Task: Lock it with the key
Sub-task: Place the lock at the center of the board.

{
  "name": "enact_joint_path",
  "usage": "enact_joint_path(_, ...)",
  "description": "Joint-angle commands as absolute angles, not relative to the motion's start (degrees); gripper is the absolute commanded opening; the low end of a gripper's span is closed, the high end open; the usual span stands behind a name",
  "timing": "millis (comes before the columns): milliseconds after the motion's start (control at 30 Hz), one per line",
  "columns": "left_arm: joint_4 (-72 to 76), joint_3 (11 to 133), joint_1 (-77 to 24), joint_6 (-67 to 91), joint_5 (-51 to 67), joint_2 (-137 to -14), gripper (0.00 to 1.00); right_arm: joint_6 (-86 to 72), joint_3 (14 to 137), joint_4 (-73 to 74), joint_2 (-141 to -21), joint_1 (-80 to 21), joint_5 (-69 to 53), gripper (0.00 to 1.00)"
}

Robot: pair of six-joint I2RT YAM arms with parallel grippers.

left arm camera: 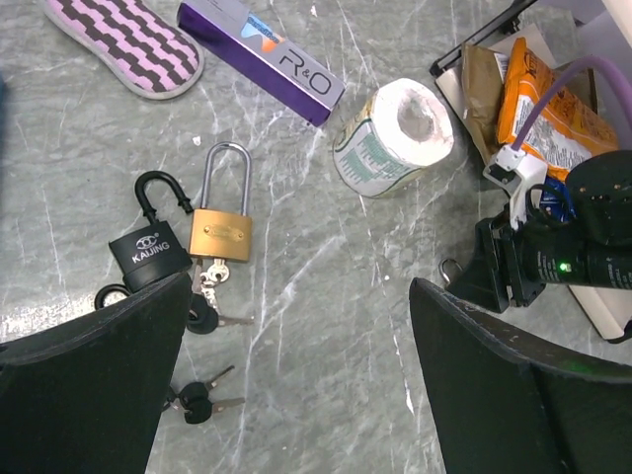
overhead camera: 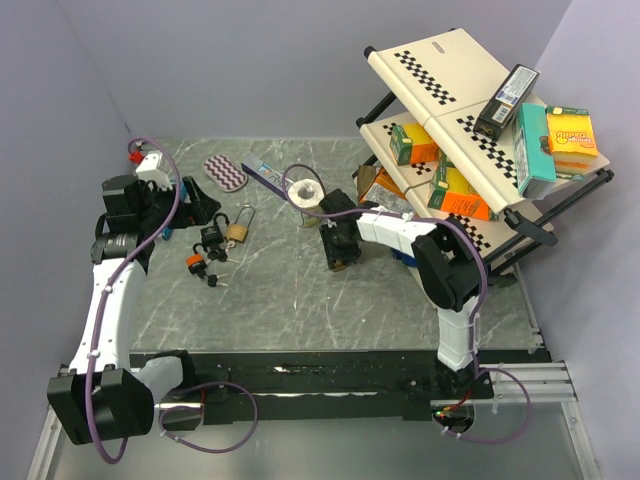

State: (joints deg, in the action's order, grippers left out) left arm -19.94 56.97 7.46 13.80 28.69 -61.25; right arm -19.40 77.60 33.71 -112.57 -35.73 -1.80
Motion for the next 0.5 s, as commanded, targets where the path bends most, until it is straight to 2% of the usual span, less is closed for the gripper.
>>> enact_joint_path(0,-20.2,57.3,7.7,11.3,31.5,-61.0,0.96,-21.9,79.9,35.1,-113.4,-35.2,-0.1,0.41)
enact_joint_path(33,-20.7,57.3,7.7,10.7,31.9,-61.1,0.96,-22.0,80.0,35.2,-113.3,-35.3,-0.1,0.44)
enact_joint_path(133,-22.3,58.0,7.6,8.4,33.4,-62.4,0.96,-22.2,79.6,35.4,-112.1,-35.4,-0.3,0.64)
enact_joint_path(233,-24.9,59.6,7.7,7.1,33.4,-64.6,0.96,-22.0,79.5,34.8,-109.9,-35.3,-0.1,0.75)
enact_joint_path(467,-28.4,63.4,7.6,3.8,31.5,-69.7,0.96,-15.7,80.8,31.3,-102.3,-37.0,-1.3,0.81)
